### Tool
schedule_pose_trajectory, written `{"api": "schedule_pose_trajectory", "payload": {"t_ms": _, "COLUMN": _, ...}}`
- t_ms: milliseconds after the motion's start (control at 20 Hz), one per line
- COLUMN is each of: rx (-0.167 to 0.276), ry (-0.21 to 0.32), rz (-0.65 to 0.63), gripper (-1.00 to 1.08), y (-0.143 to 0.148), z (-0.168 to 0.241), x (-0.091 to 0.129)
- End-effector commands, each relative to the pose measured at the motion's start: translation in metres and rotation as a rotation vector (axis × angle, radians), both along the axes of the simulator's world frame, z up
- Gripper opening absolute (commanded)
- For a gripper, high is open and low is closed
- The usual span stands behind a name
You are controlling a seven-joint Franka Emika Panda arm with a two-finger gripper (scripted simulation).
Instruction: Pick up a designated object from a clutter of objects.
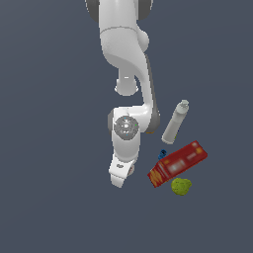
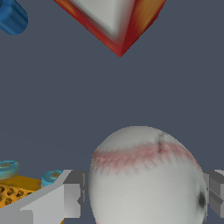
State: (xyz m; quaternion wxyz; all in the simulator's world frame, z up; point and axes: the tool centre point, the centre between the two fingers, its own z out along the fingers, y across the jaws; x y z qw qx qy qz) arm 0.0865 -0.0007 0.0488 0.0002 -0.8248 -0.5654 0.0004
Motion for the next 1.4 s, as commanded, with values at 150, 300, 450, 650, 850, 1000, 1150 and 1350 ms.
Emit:
{"api": "schedule_pose_trajectory", "payload": {"t_ms": 150, "rx": 0.0, "ry": 0.0, "rz": 0.0, "gripper": -1.0, "y": 0.0, "z": -0.001, "x": 0.0}}
{"api": "schedule_pose_trajectory", "payload": {"t_ms": 300, "rx": 0.0, "ry": 0.0, "rz": 0.0, "gripper": -1.0, "y": 0.0, "z": -0.001, "x": 0.0}}
{"api": "schedule_pose_trajectory", "payload": {"t_ms": 450, "rx": 0.0, "ry": -0.002, "rz": 0.0, "gripper": -1.0, "y": 0.0, "z": 0.0, "x": 0.001}}
{"api": "schedule_pose_trajectory", "payload": {"t_ms": 650, "rx": 0.0, "ry": -0.002, "rz": 0.0, "gripper": -1.0, "y": 0.0, "z": 0.003, "x": -0.001}}
{"api": "schedule_pose_trajectory", "payload": {"t_ms": 850, "rx": -0.001, "ry": -0.002, "rz": 0.0, "gripper": -1.0, "y": 0.001, "z": 0.012, "x": -0.007}}
{"api": "schedule_pose_trajectory", "payload": {"t_ms": 1000, "rx": -0.002, "ry": -0.002, "rz": 0.0, "gripper": -1.0, "y": 0.002, "z": 0.023, "x": -0.014}}
{"api": "schedule_pose_trajectory", "payload": {"t_ms": 1150, "rx": -0.002, "ry": -0.002, "rz": 0.0, "gripper": -1.0, "y": 0.004, "z": 0.037, "x": -0.023}}
{"api": "schedule_pose_trajectory", "payload": {"t_ms": 1350, "rx": -0.003, "ry": -0.001, "rz": 0.001, "gripper": -1.0, "y": 0.006, "z": 0.061, "x": -0.038}}
